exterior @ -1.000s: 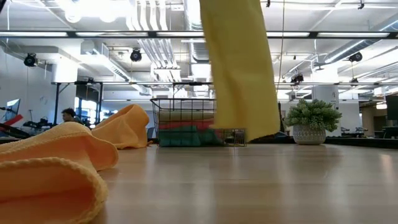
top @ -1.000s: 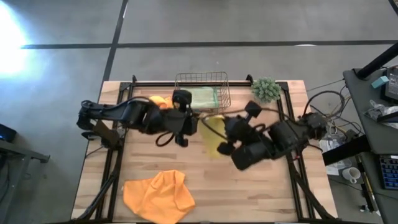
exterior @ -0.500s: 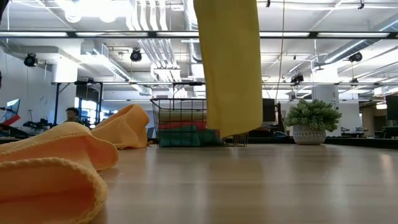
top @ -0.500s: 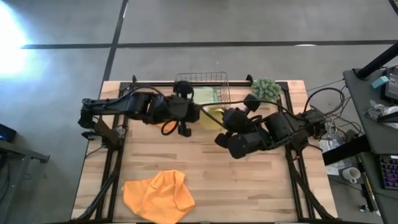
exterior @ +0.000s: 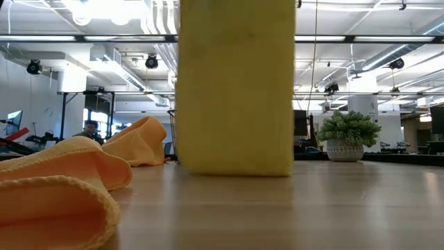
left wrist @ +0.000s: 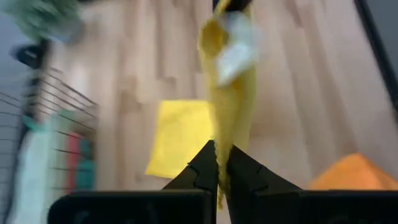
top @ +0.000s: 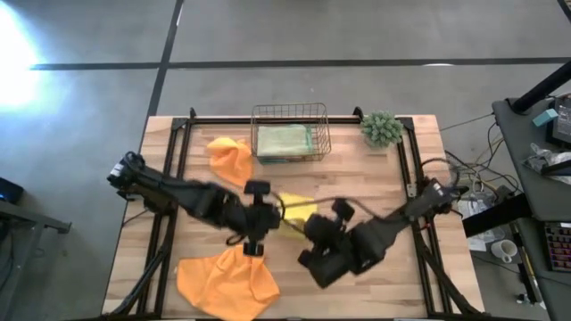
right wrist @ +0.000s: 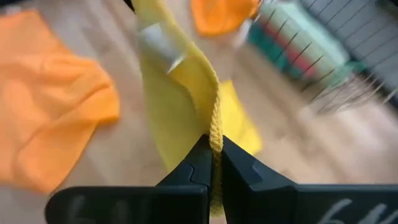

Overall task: Fold microfiber towels
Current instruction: Fold the yellow microfiber cloth, then put the yellow microfiber cloth into the wire basket

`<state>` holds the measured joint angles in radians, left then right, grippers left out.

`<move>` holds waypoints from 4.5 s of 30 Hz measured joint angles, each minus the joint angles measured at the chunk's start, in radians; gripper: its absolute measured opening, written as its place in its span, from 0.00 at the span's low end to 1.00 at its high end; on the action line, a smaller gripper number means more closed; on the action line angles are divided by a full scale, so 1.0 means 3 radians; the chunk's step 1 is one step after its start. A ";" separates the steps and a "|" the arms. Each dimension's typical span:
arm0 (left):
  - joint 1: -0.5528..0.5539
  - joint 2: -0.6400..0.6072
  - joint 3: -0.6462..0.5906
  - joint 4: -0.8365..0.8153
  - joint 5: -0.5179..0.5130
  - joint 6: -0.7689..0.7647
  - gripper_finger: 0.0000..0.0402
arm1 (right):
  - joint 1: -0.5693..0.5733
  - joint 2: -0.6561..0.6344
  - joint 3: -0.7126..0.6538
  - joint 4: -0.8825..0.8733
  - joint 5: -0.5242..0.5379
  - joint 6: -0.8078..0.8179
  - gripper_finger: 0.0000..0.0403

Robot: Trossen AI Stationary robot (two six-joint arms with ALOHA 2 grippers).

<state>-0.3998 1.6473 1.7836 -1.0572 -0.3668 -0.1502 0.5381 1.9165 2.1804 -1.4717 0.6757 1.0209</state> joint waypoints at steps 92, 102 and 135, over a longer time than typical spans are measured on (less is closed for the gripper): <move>-0.0139 -0.0214 -0.1663 0.0824 -0.0067 0.0194 0.47 | -0.0034 -0.0707 -0.1871 0.0915 -0.0587 -0.0559 0.26; -0.0418 0.0038 -0.2073 0.1643 -0.0046 0.0200 0.47 | 0.0302 -0.0628 -0.2413 0.2229 -0.0607 -0.0877 0.31; -0.0566 0.0887 -0.2104 0.2205 -0.0346 -0.0001 0.47 | 0.0240 0.0422 -0.2148 0.2915 -0.0328 -0.1877 0.31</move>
<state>-0.5697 1.9135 1.1524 -0.3958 -0.4706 -0.1507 0.6102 2.0430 1.5360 -0.5972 0.5774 0.4580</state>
